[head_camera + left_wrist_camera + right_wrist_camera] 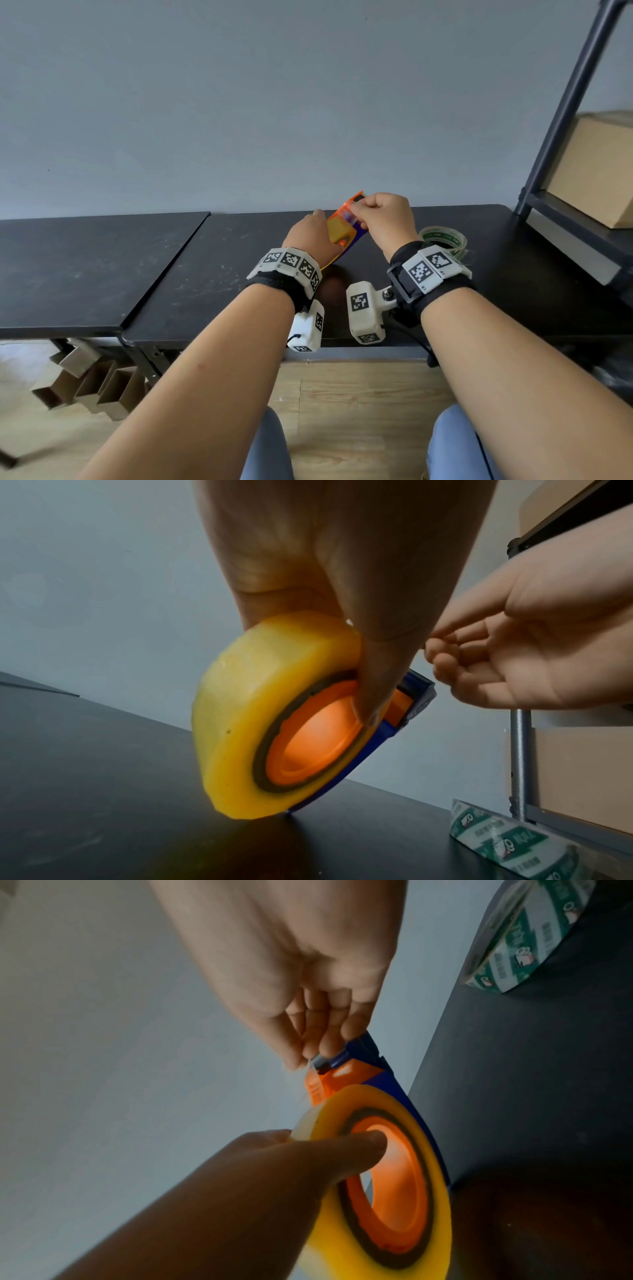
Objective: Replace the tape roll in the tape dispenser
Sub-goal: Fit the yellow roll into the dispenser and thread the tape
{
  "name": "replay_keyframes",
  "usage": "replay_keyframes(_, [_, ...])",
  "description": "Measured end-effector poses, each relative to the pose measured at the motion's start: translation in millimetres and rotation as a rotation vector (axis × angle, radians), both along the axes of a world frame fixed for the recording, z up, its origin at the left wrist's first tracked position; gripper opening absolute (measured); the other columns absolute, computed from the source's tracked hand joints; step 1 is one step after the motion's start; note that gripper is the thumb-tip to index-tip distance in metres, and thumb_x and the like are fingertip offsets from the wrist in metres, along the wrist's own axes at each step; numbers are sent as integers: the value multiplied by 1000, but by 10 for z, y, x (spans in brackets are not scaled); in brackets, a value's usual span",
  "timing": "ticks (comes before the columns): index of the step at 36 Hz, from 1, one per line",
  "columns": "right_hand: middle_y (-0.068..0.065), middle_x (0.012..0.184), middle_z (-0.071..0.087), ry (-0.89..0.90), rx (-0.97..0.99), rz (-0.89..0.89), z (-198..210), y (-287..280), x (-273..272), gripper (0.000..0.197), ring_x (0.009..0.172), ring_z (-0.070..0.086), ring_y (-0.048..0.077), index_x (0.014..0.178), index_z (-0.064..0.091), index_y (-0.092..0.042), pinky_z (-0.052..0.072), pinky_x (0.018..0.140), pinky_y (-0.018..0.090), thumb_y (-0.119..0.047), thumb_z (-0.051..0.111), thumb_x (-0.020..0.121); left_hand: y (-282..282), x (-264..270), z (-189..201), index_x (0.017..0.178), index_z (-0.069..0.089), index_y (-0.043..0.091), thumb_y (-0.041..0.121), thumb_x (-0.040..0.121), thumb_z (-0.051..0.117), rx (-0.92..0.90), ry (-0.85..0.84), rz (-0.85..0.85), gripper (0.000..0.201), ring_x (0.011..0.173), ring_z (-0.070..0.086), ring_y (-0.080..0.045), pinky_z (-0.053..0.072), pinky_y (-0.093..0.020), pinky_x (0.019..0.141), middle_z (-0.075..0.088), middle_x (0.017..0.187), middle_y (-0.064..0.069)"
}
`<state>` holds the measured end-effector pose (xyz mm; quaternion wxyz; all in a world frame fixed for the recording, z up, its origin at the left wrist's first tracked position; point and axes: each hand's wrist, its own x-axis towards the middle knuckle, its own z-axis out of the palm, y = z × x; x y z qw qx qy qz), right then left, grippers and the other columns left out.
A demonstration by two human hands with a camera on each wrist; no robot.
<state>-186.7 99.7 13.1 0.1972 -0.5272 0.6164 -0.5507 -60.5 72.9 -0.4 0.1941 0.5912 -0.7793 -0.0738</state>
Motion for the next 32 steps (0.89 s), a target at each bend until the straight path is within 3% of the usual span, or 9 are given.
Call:
replay_keyframes(6, [9, 89, 75, 161, -2, -109, -65, -10, -54, 22, 86, 66, 25, 77, 74, 1, 53, 73, 35, -17, 64, 84, 8, -4, -60, 114, 50, 9, 44, 82, 63, -43, -3, 22, 49, 94, 62, -26, 44, -31, 69, 62, 107, -8])
replay_keyframes(10, [15, 93, 69, 200, -14, -222, -128, -88, -65, 22, 94, 62, 29, 57, 65, -12, 53, 74, 36, -16, 61, 78, -7, -12, -81, 113, 50, 9, 45, 81, 64, -65, -15, 20, 50, 93, 62, -26, 44, -31, 68, 62, 107, -7])
replay_keyframes(14, [18, 107, 56, 214, 21, -289, -119, -96, -62, 16, 97, 57, 33, 77, 71, -2, 49, 79, 35, -16, 62, 79, -27, -19, -94, 112, 49, 10, 44, 80, 66, -62, -25, 3, 49, 92, 61, -25, 44, -31, 67, 61, 105, -6])
replay_keyframes(16, [18, 110, 54, 197, 32, -281, -118, -98, -65, 16, 92, 56, 30, 84, 70, -1, 45, 74, 30, -12, 61, 80, -36, -24, -110, 109, 49, 11, 42, 80, 67, -67, -19, -3, 46, 92, 62, -25, 44, -32, 66, 61, 104, -5])
replay_keyframes(20, [16, 102, 61, 176, 60, -262, -132, -125, -71, 14, 78, 54, 25, 81, 67, -3, 38, 64, 28, -14, 59, 80, -39, -36, -128, 107, 49, 12, 35, 79, 68, -77, -19, -10, 41, 92, 62, -26, 45, -33, 67, 61, 106, -7])
replay_keyframes(25, [18, 86, 67, 205, 72, -268, -153, -167, -71, 13, 83, 62, 34, 67, 61, -7, 44, 62, 34, -18, 60, 75, -21, -39, -163, 119, 48, 15, 29, 79, 68, -114, -20, -31, 47, 99, 61, -28, 49, -36, 70, 58, 116, -7])
replay_keyframes(28, [15, 88, 67, 230, 56, -279, -149, -156, -79, 15, 83, 62, 32, 74, 64, -4, 51, 68, 37, -19, 61, 77, 7, -41, -163, 127, 47, 20, 33, 81, 66, -162, -25, -57, 51, 102, 62, -27, 50, -37, 73, 57, 120, -4])
replay_keyframes(32, [13, 88, 68, 265, 28, -276, -166, -168, -107, 21, 83, 63, 30, 75, 65, -4, 48, 67, 33, -24, 64, 81, 21, -48, -128, 120, 53, 17, 43, 83, 62, -178, 12, -38, 47, 100, 62, -27, 54, -38, 80, 60, 118, -4])
